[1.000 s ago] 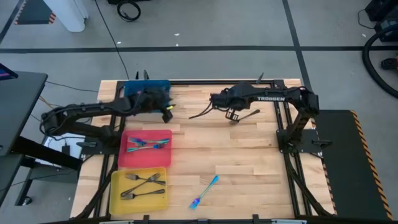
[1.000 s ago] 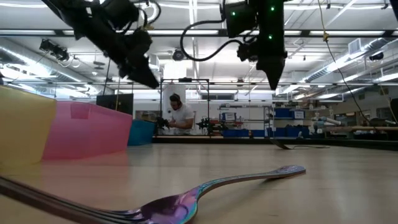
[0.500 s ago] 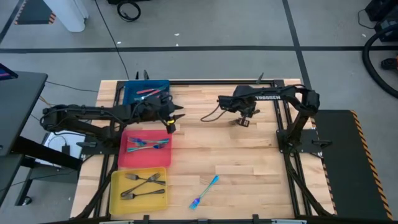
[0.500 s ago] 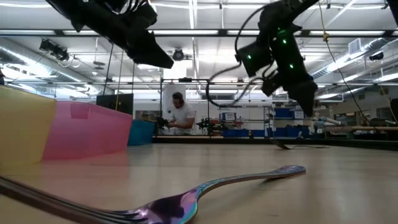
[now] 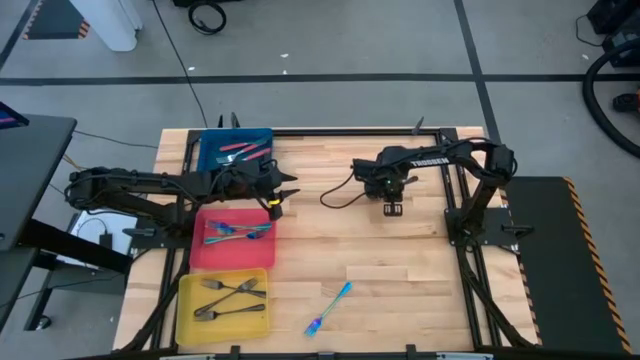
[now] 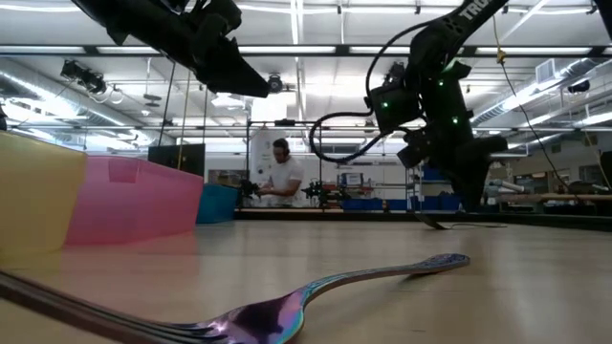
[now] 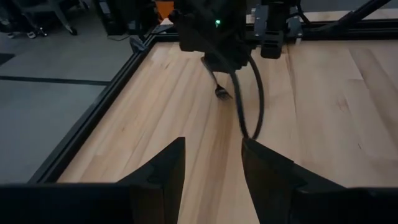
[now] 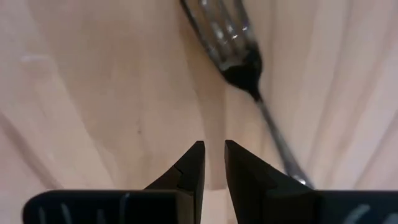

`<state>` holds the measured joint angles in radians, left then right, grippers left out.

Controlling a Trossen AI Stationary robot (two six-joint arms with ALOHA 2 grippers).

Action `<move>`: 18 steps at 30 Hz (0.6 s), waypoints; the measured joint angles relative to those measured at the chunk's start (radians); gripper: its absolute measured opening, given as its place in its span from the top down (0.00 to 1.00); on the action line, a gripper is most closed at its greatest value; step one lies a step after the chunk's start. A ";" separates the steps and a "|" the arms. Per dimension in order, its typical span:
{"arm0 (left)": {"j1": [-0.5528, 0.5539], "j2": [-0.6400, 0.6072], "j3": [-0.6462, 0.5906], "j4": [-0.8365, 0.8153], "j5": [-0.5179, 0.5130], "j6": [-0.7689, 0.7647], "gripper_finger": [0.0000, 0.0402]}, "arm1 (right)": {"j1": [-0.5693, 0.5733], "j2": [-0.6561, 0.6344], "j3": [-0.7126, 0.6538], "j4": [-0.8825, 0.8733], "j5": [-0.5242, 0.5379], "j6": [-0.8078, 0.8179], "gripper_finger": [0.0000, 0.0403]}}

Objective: Sort silverware by color (type)
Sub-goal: Put the black fork into the yellow bin

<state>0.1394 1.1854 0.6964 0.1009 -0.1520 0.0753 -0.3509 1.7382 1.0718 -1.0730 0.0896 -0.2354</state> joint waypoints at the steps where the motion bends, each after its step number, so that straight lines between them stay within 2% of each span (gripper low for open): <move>1: 0.000 0.000 0.000 0.000 0.000 0.000 0.61 | -0.006 0.000 0.000 0.000 0.006 -0.011 0.83; 9: 0.000 0.000 0.000 -0.001 0.000 -0.003 0.61 | -0.088 0.000 0.000 0.072 0.012 -0.157 0.83; 18: 0.000 0.000 0.000 -0.001 0.000 -0.003 0.61 | -0.129 0.000 -0.027 0.119 -0.013 -0.178 0.83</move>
<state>0.1398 1.1854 0.6964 0.0995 -0.1520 0.0723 -0.4801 1.7382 1.0450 -0.9545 0.0766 -0.4135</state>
